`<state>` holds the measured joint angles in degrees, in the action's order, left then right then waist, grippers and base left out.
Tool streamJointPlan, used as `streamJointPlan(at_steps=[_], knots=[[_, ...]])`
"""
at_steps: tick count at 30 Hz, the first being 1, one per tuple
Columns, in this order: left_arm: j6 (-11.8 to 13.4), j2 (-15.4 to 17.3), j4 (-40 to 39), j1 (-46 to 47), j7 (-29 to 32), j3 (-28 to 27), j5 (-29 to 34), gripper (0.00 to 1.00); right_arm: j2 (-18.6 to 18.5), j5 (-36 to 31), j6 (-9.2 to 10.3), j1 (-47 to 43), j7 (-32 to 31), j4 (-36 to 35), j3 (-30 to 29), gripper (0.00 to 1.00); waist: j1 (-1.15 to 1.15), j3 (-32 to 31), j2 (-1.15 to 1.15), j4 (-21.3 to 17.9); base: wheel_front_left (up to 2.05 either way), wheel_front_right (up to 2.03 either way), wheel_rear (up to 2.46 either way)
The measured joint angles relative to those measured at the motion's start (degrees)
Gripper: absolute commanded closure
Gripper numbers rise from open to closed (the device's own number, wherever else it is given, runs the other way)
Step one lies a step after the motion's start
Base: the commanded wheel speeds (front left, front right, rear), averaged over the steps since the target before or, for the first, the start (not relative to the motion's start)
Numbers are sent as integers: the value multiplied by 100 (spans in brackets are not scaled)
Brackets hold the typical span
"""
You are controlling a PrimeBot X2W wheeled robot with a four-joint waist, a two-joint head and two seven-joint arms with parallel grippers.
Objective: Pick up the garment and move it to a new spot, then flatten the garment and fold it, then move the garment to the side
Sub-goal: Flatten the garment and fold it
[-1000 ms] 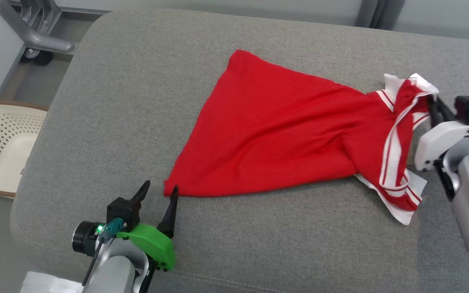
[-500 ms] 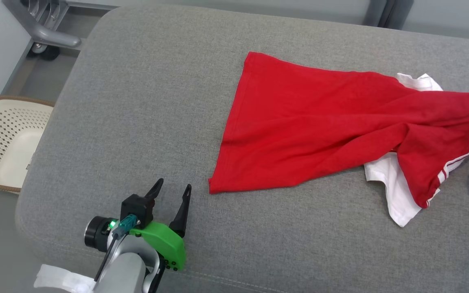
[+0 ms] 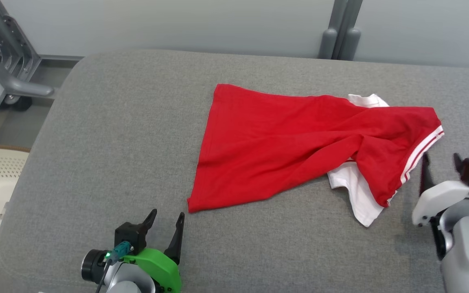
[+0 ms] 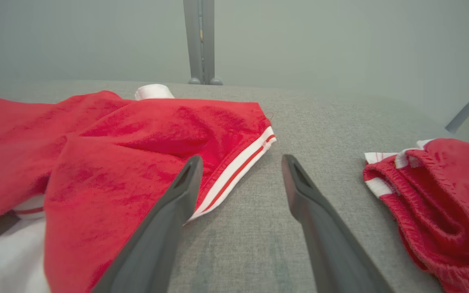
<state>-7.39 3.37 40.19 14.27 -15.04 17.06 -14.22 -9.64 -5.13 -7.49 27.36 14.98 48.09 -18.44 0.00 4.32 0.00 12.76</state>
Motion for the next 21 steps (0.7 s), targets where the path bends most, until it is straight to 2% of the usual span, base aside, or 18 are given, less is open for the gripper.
streamJointPlan(at_steps=[4, 9, 16, 21], knots=[[0, -2, 9, -137, 0, -36, -23, 0, 320, 560, -1, -712, 1, -500, 821, 0, 0, -224, 0, -179, 0, 0, 0], [0, -19, -2, -244, 0, 14, -44, 0, 474, 1158, -1, -1464, 1, -737, 1538, 0, 0, -378, 0, -343, 0, 0, 0], [0, -21, 32, -276, 0, 107, -56, 0, 570, 1664, 0, -1668, 1, -723, 1848, 0, 0, -276, 0, -293, 0, 0, 0], [0, -24, 48, -246, 0, 163, -73, 0, 626, 1744, 0, -1584, 1, -508, 1944, 0, 0, -188, 0, -153, 0, 0, 0]])
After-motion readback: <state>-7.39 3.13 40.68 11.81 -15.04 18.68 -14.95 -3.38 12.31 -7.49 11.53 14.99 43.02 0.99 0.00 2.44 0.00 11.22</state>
